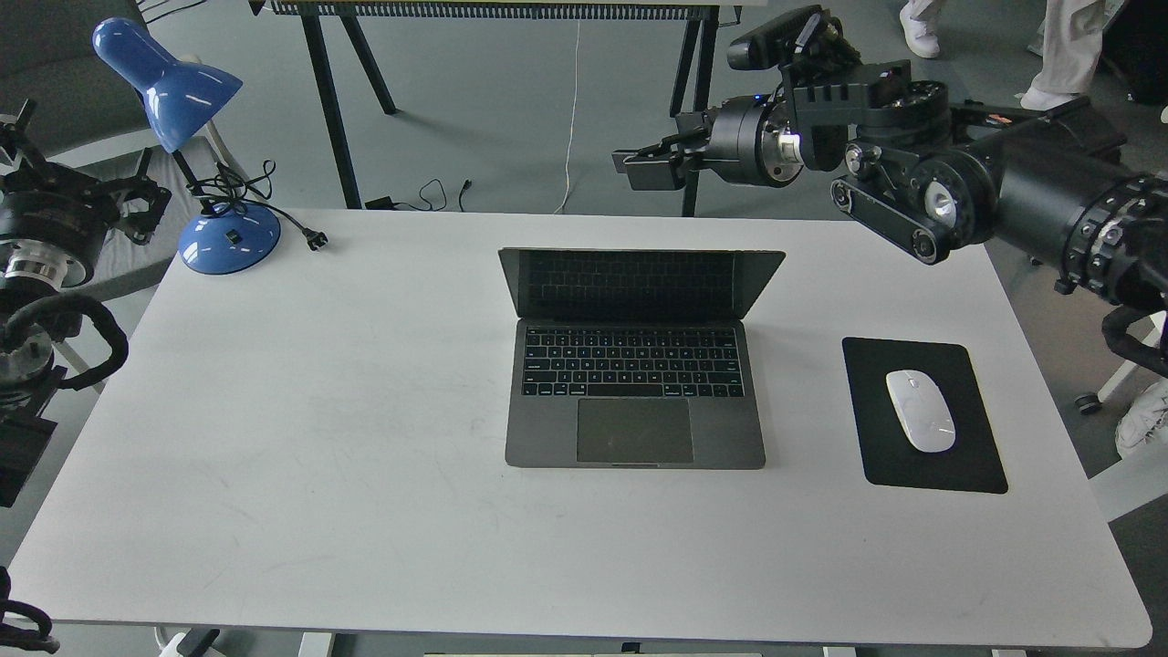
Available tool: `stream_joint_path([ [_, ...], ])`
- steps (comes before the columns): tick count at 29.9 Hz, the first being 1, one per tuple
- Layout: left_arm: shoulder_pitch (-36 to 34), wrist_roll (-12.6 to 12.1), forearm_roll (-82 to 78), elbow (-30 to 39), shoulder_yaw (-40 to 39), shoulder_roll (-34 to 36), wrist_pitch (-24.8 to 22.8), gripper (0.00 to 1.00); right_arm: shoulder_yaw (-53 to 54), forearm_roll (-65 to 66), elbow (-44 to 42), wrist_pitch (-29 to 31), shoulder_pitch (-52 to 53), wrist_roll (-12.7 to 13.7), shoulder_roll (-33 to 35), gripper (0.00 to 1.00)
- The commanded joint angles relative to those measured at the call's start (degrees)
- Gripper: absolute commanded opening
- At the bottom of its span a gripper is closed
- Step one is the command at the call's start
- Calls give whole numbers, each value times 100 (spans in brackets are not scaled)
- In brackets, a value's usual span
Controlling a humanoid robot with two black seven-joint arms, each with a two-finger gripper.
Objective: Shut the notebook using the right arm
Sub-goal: 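Raise the right arm and move the right gripper above the laptop screen, then push the laptop screen's top edge down toward the keyboard with the right gripper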
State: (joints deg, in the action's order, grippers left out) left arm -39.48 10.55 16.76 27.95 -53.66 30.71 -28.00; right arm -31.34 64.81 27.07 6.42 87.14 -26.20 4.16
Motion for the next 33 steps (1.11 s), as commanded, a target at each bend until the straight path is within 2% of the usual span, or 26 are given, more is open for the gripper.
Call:
stream_joint_path([
  [1, 2, 0, 3, -26, -4, -4, 0, 100, -565, 14, -264, 61, 119, -17, -274, 100],
  [7, 81, 0, 21, -44, -4, -4, 0, 100, -1234, 14, -457, 61, 40, -122, -416, 100],
  [22, 99, 0, 21, -53, -4, -4, 0, 100, -1190, -30, -361, 43, -390, -122, -416, 100],
  [33, 160, 0, 21, -140, -13, 14, 0, 100, -1173, -38, 579, 43, -408, -180, -416, 100],
])
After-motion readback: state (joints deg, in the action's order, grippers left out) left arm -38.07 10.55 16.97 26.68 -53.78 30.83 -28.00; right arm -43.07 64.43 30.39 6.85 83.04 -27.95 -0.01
